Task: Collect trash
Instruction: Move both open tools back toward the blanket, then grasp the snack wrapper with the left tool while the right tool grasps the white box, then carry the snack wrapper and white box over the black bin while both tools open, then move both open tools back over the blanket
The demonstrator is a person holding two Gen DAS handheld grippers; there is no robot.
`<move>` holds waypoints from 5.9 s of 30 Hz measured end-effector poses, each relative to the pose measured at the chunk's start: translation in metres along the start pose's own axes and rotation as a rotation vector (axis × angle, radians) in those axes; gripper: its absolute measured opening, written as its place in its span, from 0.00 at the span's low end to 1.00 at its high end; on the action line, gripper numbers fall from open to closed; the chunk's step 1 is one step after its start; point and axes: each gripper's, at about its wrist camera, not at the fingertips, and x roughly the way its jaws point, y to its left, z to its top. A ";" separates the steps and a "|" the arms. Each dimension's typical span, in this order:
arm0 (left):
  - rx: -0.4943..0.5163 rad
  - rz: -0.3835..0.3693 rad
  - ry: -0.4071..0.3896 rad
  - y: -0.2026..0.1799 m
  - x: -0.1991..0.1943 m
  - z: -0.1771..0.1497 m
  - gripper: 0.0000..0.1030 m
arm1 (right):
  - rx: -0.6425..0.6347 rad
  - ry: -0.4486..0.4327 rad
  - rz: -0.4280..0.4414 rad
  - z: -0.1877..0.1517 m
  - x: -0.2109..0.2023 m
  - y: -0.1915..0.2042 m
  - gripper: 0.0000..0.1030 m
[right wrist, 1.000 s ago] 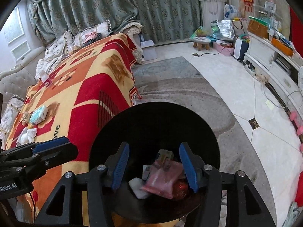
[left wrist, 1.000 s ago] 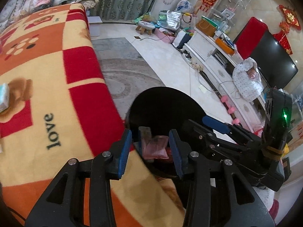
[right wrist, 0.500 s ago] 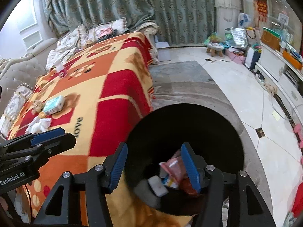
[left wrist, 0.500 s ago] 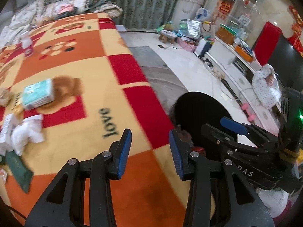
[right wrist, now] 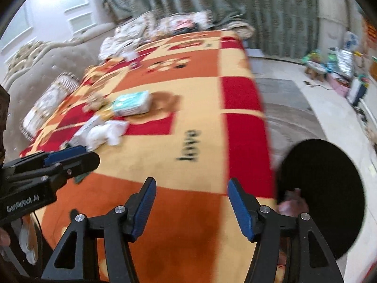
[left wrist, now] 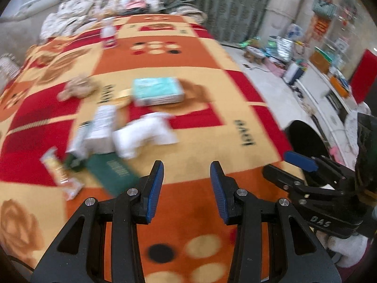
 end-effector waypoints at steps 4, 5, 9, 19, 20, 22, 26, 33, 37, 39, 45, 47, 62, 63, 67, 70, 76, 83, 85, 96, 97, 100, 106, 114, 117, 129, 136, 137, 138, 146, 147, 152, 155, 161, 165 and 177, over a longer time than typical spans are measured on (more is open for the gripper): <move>-0.074 0.079 0.015 0.058 -0.005 -0.012 0.38 | -0.052 0.031 0.072 0.003 0.019 0.038 0.59; -0.095 0.096 0.017 0.072 -0.005 -0.015 0.38 | -0.066 0.036 0.079 0.003 0.022 0.046 0.59; -0.181 0.160 0.030 0.117 -0.002 -0.023 0.38 | -0.126 0.059 0.108 0.007 0.036 0.078 0.59; -0.350 0.160 0.020 0.170 0.019 -0.016 0.38 | -0.205 0.052 0.182 0.044 0.054 0.133 0.59; -0.350 0.158 0.015 0.171 0.022 -0.013 0.38 | -0.208 0.052 0.190 0.048 0.057 0.138 0.59; -0.346 0.154 0.017 0.173 0.026 -0.010 0.38 | -0.225 0.052 0.200 0.061 0.064 0.150 0.59; -0.347 0.140 0.025 0.176 0.035 -0.003 0.38 | -0.230 0.083 0.220 0.081 0.088 0.169 0.59; -0.293 0.096 0.026 0.177 0.031 -0.009 0.36 | -0.225 0.193 0.184 0.102 0.147 0.197 0.45; -0.292 0.062 0.015 0.183 0.029 -0.013 0.21 | -0.227 0.212 0.173 0.103 0.158 0.199 0.42; -0.311 0.027 0.024 0.188 0.027 -0.013 0.20 | -0.226 0.210 0.186 0.104 0.154 0.198 0.37; -0.299 0.017 -0.013 0.189 -0.001 -0.014 0.17 | -0.217 0.159 0.260 0.106 0.121 0.197 0.34; -0.284 0.021 -0.023 0.186 -0.011 -0.014 0.17 | -0.217 0.141 0.279 0.103 0.108 0.196 0.34; -0.154 -0.012 -0.044 0.107 -0.029 -0.009 0.16 | -0.191 0.088 0.239 0.050 0.048 0.151 0.34; -0.145 -0.016 -0.043 0.101 -0.028 -0.009 0.16 | -0.184 0.085 0.232 0.047 0.045 0.146 0.34; -0.104 -0.024 -0.043 0.075 -0.025 -0.006 0.16 | -0.169 0.065 0.195 0.038 0.033 0.127 0.34; -0.074 -0.041 -0.038 0.054 -0.021 -0.002 0.16 | -0.157 0.050 0.175 0.034 0.024 0.113 0.34; -0.020 -0.079 -0.029 0.016 -0.014 0.004 0.16 | -0.119 0.015 0.128 0.029 0.002 0.078 0.34; 0.034 -0.140 -0.006 -0.031 -0.001 0.010 0.16 | -0.071 -0.009 0.069 0.022 -0.017 0.038 0.34; 0.051 -0.154 -0.002 -0.044 0.002 0.013 0.16 | -0.052 -0.013 0.052 0.020 -0.022 0.025 0.34; 0.132 -0.224 0.016 -0.106 0.014 0.026 0.16 | 0.022 -0.037 -0.028 0.012 -0.045 -0.030 0.34; 0.136 -0.228 0.018 -0.110 0.015 0.026 0.16 | 0.030 -0.040 -0.036 0.011 -0.048 -0.036 0.34; 0.147 -0.246 0.024 -0.123 0.019 0.030 0.16 | 0.051 -0.045 -0.057 0.008 -0.053 -0.052 0.34; 0.178 -0.273 0.039 -0.149 0.031 0.034 0.16 | 0.092 -0.048 -0.090 0.003 -0.060 -0.078 0.34; 0.206 -0.300 0.057 -0.175 0.045 0.038 0.16 | 0.136 -0.045 -0.125 -0.003 -0.064 -0.109 0.34; 0.211 -0.310 0.063 -0.182 0.050 0.040 0.16 | 0.153 -0.043 -0.135 -0.006 -0.065 -0.120 0.34; 0.223 -0.360 0.097 -0.211 0.075 0.044 0.16 | 0.218 -0.033 -0.168 -0.014 -0.063 -0.159 0.34; 0.226 -0.370 0.117 -0.221 0.089 0.044 0.16 | 0.240 -0.026 -0.181 -0.017 -0.059 -0.173 0.34; 0.226 -0.370 0.118 -0.222 0.090 0.044 0.16 | 0.245 -0.026 -0.183 -0.018 -0.058 -0.176 0.34; 0.224 -0.371 0.119 -0.222 0.092 0.045 0.16 | 0.248 -0.025 -0.184 -0.018 -0.058 -0.178 0.34; 0.231 -0.370 0.126 -0.227 0.097 0.045 0.16 | 0.258 -0.020 -0.187 -0.018 -0.054 -0.187 0.34; 0.233 -0.370 0.127 -0.226 0.097 0.045 0.16 | 0.259 -0.020 -0.187 -0.017 -0.053 -0.188 0.34; 0.233 -0.374 0.127 -0.231 0.100 0.044 0.16 | 0.258 -0.014 -0.191 -0.017 -0.051 -0.190 0.34; 0.237 -0.380 0.119 -0.232 0.100 0.043 0.17 | 0.259 -0.015 -0.194 -0.018 -0.050 -0.191 0.34; 0.230 -0.411 0.097 -0.231 0.095 0.043 0.40 | 0.266 -0.025 -0.223 -0.017 -0.052 -0.194 0.35; 0.202 -0.420 0.089 -0.224 0.091 0.045 0.48 | 0.284 -0.030 -0.215 -0.018 -0.054 -0.195 0.43; 0.200 -0.239 0.023 -0.181 0.066 0.037 0.48 | 0.251 -0.037 -0.196 -0.015 -0.056 -0.167 0.43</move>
